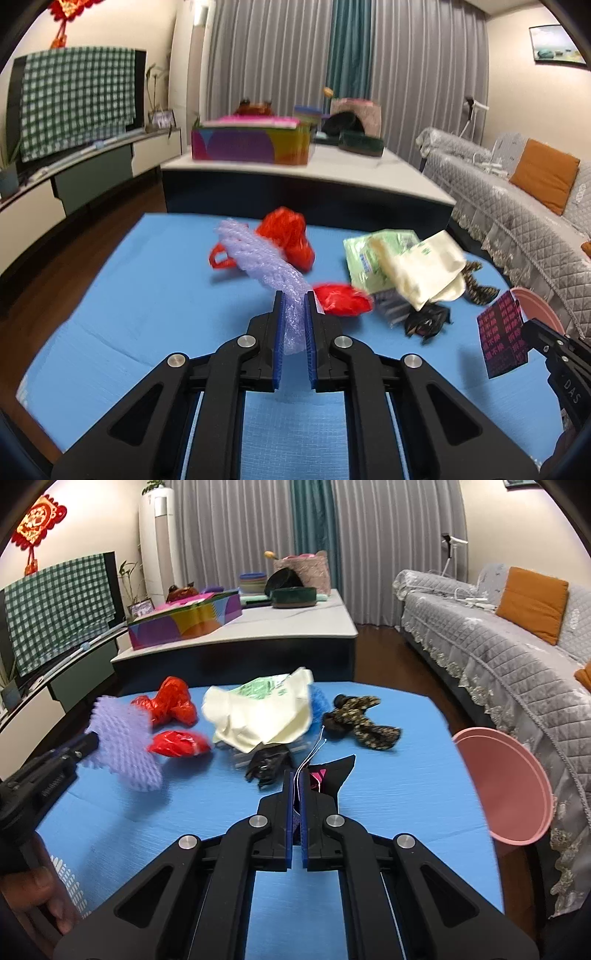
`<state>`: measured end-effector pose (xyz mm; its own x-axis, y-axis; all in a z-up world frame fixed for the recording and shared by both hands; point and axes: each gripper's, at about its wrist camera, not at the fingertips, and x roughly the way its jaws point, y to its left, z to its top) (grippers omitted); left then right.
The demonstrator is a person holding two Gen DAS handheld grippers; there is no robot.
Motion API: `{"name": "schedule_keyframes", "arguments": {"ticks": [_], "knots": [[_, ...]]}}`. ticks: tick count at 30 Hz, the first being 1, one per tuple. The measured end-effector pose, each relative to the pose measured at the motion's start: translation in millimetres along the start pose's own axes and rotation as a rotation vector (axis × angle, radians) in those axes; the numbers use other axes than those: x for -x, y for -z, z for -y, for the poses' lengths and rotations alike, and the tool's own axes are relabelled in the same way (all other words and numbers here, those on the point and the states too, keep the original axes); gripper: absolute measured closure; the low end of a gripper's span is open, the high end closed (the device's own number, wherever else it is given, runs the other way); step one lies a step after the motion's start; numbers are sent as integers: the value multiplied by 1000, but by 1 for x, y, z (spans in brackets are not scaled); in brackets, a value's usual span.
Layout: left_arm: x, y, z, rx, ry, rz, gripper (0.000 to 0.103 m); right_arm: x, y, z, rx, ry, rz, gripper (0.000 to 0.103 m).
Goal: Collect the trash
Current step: 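Grasp the lavender foam net with the left tool while the right tool grasps the dark red card, then carry the foam net and card to the pink wastebasket and open both tools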
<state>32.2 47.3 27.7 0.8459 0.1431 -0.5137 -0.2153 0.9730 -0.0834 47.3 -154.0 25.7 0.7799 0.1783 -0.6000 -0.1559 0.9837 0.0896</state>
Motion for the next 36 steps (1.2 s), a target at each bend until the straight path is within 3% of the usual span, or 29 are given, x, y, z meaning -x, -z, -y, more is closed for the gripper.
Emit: {"name": "schedule_keyframes", "arguments": {"ticks": [6,10,15,27,36], "knots": [[20,-9,12,-20,31,54,93,23,-6,15,-15,30,51,100],[43,-12,24,-77,36,135,93,39,-12,25,-31,48,82,100],[70,-22,38,-114,106,211,93,56,-16,37,-43,60,115,100],[68,-18,76,-154,227,116,93,86,-29,65,-29,105,142,100],[53,-19,124,-182,329,42,93,98,-48,111,-28,170,145,100]]}}
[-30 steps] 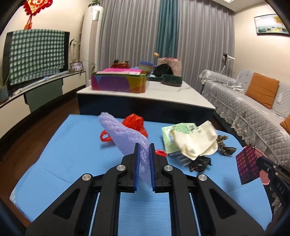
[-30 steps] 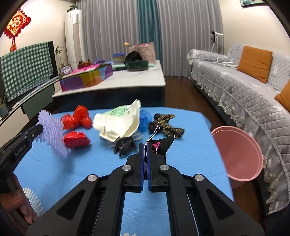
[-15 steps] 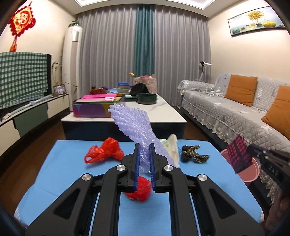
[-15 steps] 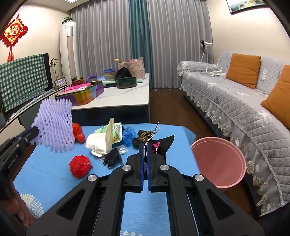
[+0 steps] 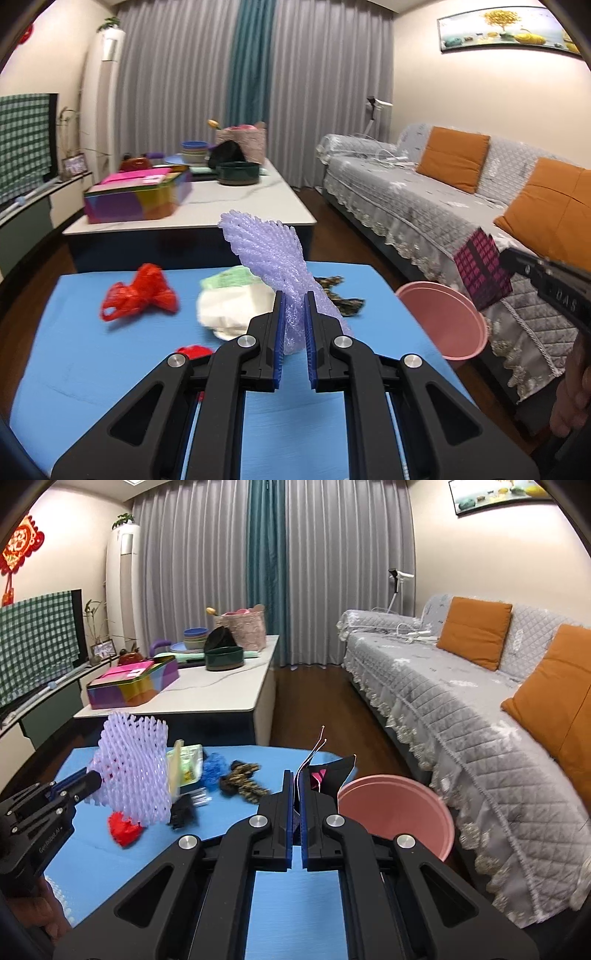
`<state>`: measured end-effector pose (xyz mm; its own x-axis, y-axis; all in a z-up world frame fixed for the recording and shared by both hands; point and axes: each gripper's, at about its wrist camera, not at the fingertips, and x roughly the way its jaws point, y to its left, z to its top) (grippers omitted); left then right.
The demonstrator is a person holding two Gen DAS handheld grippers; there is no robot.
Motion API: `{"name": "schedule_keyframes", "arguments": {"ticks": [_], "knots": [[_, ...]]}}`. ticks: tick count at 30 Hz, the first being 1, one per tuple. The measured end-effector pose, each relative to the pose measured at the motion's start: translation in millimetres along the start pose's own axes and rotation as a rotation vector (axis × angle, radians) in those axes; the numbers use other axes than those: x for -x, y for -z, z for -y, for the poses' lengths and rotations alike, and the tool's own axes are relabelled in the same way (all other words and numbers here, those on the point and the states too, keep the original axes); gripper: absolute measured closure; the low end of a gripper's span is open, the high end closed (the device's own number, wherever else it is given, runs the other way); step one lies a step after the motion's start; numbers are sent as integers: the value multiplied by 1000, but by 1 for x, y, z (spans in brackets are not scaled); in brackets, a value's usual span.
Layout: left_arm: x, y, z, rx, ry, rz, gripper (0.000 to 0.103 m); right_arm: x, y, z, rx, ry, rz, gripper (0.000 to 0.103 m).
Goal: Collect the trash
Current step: 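Carry the foam net and card to the pink wastebasket and open both tools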
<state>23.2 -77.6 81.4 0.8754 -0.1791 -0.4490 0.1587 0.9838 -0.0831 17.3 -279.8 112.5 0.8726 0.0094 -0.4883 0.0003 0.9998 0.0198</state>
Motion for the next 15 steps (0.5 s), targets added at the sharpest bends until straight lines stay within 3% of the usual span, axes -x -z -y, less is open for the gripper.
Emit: {"name": "schedule_keyframes", "arguments": {"ticks": [10,15], "knots": [[-39,-13,69,-91,123,-15,93,-23,-35,78,0,105,34,100],[-68,-18,108,-137,184,-26,93,-45,-28,120,-64,141,30,99]]}}
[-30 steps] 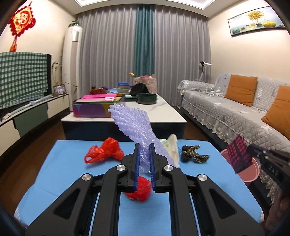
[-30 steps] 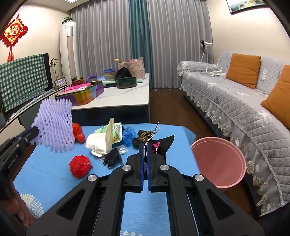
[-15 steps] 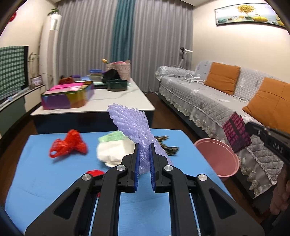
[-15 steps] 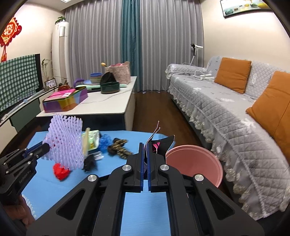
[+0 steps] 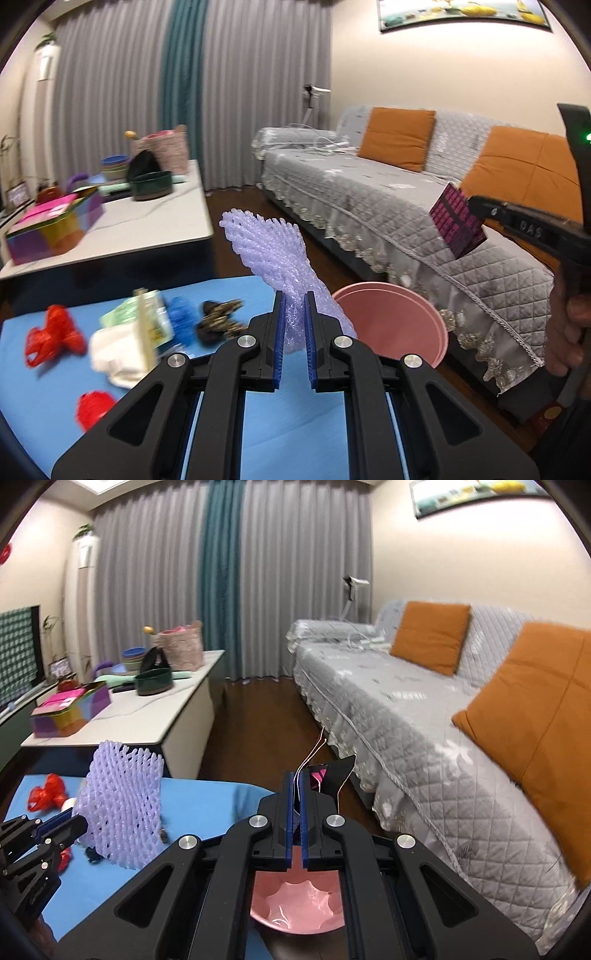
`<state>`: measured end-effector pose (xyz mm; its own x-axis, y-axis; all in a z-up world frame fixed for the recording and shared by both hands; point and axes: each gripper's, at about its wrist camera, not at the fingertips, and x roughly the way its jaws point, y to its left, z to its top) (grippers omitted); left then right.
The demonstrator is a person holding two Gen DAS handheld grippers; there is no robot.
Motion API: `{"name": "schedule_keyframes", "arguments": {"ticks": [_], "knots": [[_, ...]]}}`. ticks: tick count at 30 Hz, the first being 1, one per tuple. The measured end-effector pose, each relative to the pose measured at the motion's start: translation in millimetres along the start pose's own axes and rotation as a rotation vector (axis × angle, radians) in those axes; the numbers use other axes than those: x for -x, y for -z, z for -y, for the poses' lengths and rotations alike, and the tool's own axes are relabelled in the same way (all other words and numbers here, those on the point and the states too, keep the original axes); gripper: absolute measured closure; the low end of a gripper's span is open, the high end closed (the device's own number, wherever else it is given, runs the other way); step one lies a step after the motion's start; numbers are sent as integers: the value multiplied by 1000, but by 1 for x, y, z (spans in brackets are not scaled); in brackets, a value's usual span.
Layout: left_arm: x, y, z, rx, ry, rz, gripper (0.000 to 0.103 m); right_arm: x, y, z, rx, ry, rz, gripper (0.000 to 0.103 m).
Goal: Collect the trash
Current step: 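Carry the foam net and card to the pink wastebasket and open both tools, then reach the left tool to the white paper bag while the right tool grasps the scrunchie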
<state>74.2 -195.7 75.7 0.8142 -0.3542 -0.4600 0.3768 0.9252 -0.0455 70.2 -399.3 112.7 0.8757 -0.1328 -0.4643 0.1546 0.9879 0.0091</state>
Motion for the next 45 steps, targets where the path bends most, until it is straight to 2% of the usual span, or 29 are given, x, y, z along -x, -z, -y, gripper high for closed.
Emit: {"name": "schedule_keyframes", "arguments": {"ticks": [8,15,25,26,28,30,31,32,34,45], "knots": [[-67,-3,42,-40,66,-49,93,-42,1,23,-25,20,-27,99],[-112,3,59,-68,92,-98,93,-71,7,36,-46,35,-65,99],[-145,12,68,-65,122,-143,92,-93,14,40,-51,45,-104,98],[-148,12,68,-62,130,-148,91,-94,14,40,-47,47,-107,94],[-154,13,66,-56,137,-167,87,-97,16,39,-41,55,-120,94],[-157,14,62,-44,131,-180,70,-99,17,40,-42,53,-138,75],[-158,15,59,-32,131,-183,61,-98,17,40,-44,54,-136,56],[-157,15,54,-17,128,-184,60,-97,17,40,-43,60,-130,42],[-156,15,48,-1,125,-187,60,-95,16,40,-43,74,-114,39],[-123,6,29,21,109,-149,60,-91,12,38,-62,100,-111,37]]}}
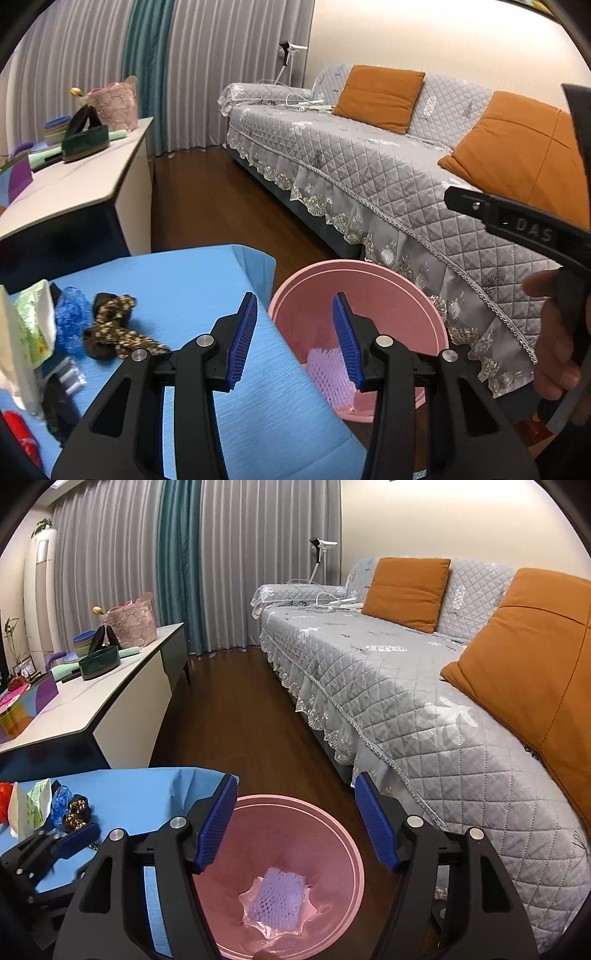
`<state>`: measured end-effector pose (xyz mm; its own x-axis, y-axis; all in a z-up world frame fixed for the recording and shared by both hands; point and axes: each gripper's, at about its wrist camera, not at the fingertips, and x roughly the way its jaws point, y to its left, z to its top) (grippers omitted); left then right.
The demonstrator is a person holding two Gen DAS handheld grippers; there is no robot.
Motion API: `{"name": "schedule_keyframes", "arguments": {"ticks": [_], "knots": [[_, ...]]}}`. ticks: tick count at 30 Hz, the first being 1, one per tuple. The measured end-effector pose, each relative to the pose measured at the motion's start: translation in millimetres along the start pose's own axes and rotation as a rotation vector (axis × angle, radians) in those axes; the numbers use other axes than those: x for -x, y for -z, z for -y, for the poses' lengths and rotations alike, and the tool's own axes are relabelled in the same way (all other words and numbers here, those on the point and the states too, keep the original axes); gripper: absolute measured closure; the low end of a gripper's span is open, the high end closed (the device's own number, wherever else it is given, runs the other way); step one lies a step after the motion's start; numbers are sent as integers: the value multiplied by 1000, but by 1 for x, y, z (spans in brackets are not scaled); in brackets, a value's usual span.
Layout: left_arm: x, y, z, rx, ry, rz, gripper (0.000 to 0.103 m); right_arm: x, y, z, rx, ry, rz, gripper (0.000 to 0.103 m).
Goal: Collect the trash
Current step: 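Reach the left tool to the white paper bag while the right tool grasps the scrunchie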
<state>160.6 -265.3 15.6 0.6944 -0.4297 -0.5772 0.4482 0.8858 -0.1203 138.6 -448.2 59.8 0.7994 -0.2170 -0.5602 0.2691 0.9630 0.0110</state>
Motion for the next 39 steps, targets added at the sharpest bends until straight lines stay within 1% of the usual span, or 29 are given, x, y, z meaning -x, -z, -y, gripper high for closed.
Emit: {"name": "schedule_keyframes", "arguments": {"ticks": [3,6,8,10,12,14,15,16,17,20,23,26,28,32,36,39], "knots": [[18,0,-6,5,-12,22,60,4,0,-4,-2,-10,6,37],[39,-1,-16,17,-30,42,60,14,1,-10,-7,-23,54,38],[53,-2,-24,22,-40,55,60,23,1,-15,-24,-28,98,40],[70,-2,-33,22,-57,74,60,29,1,-20,-53,-55,120,41],[88,-3,-46,34,-73,93,60,37,1,-29,-66,-64,148,44],[103,-2,-60,46,-89,107,60,42,0,-41,-58,-92,147,53],[111,-2,-69,52,-102,114,60,45,0,-50,-50,-121,134,56],[117,-2,-76,56,-111,119,60,47,1,-57,-42,-138,126,63],[123,-1,-82,59,-121,123,60,49,2,-64,-37,-151,121,65],[142,7,-109,67,-165,139,60,56,5,-89,-3,-176,118,65],[153,19,-137,89,-209,151,60,61,8,-119,60,-207,125,64],[156,33,-164,129,-254,144,60,59,16,-148,114,-243,104,64],[156,42,-185,180,-273,134,60,56,22,-165,142,-264,86,64],[149,49,-211,214,-286,117,60,42,34,-197,194,-300,46,64],[139,63,-228,238,-290,86,60,24,40,-215,221,-315,1,64],[124,69,-238,270,-284,52,60,8,46,-225,232,-317,-32,64]]}}
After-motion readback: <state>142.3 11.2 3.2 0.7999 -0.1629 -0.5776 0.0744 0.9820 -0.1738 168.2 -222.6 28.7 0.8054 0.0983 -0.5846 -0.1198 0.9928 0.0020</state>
